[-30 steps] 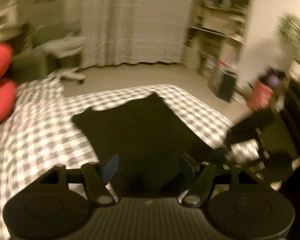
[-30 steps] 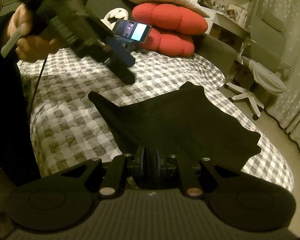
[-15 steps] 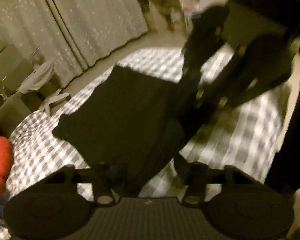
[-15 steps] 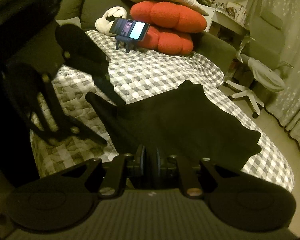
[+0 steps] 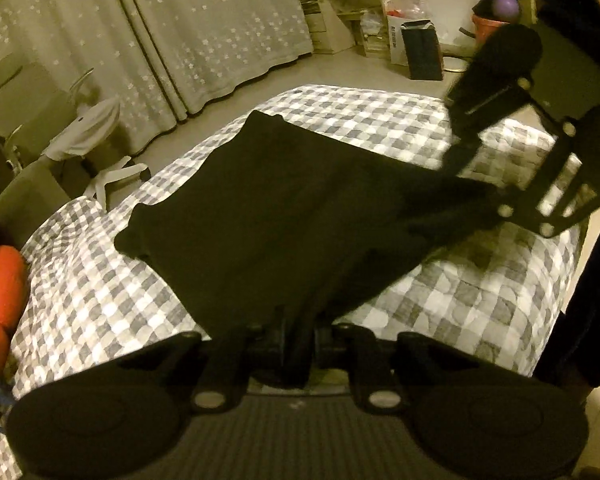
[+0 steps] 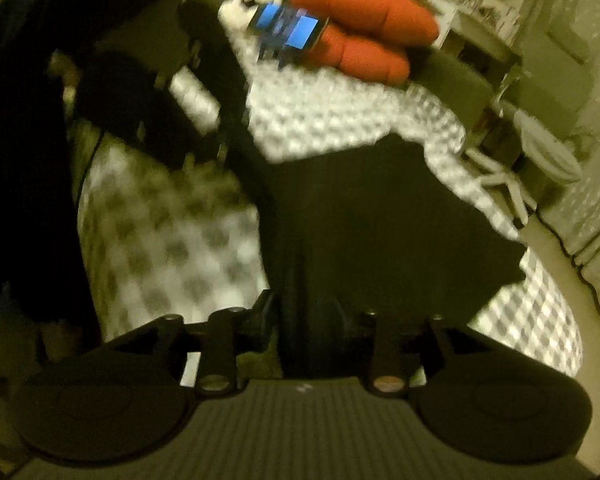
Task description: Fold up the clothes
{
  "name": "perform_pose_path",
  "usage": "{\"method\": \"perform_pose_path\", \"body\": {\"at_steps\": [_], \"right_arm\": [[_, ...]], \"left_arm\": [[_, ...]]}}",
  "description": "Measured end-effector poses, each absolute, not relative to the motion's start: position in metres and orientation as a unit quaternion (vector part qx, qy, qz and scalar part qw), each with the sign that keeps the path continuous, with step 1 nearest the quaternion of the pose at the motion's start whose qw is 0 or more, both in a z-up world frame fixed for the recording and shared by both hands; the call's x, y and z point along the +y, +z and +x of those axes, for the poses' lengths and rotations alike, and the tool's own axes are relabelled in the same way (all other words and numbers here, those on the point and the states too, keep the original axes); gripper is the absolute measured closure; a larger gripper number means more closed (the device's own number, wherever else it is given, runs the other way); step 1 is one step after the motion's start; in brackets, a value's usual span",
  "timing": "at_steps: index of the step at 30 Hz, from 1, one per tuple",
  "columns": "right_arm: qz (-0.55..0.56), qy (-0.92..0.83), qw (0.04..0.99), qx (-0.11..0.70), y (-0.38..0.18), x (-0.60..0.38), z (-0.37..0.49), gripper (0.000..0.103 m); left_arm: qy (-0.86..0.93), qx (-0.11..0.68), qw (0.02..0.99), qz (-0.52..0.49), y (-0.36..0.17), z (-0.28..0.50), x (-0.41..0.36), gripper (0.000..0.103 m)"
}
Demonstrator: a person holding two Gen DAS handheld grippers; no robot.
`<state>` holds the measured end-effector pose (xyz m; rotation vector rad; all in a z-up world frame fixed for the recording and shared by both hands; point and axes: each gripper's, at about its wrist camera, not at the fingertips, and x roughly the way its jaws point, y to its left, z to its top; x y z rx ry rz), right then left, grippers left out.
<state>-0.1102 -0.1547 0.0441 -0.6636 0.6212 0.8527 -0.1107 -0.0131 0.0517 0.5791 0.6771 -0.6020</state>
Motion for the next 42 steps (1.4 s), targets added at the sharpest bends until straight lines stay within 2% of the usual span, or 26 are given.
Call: {"method": "perform_pose_path", "body": {"at_steps": [6, 8, 9, 21, 22, 31, 42], "right_arm": [[-0.304, 0.38, 0.814, 0.316, 0.04, -0.183, -0.111, 0.074], [-0.296, 0.383, 0.816, 0.317, 0.041, -0.187, -0.113, 0.087], [-0.294, 0.385, 0.816, 0.316, 0.042, -0.188, -0.114, 0.089], [-0.323, 0.356, 0.817, 0.318, 0.034, -0.19, -0.112, 0.09], [-0.321, 0.354, 0.82, 0.315, 0.036, -0.191, -0.111, 0.094], [-0.264, 0.33, 0.876, 0.232, 0.069, -0.205, -0.114, 0.097], [-0.224, 0.374, 0.871, 0.227, 0.086, -0.22, -0.136, 0.098]], "left_arm": [[-0.286, 0.317, 0.862, 0.273, 0.055, -0.11, -0.014, 0.091], [-0.283, 0.317, 0.863, 0.274, 0.055, -0.109, -0.014, 0.091], [-0.283, 0.318, 0.862, 0.274, 0.055, -0.109, -0.015, 0.091], [-0.284, 0.32, 0.865, 0.264, 0.058, -0.109, -0.012, 0.092], [-0.283, 0.32, 0.865, 0.262, 0.059, -0.109, -0.011, 0.092], [-0.271, 0.305, 0.887, 0.214, 0.076, -0.105, 0.001, 0.097], [-0.312, 0.261, 0.889, 0.209, 0.095, -0.136, 0.015, 0.099]]}}
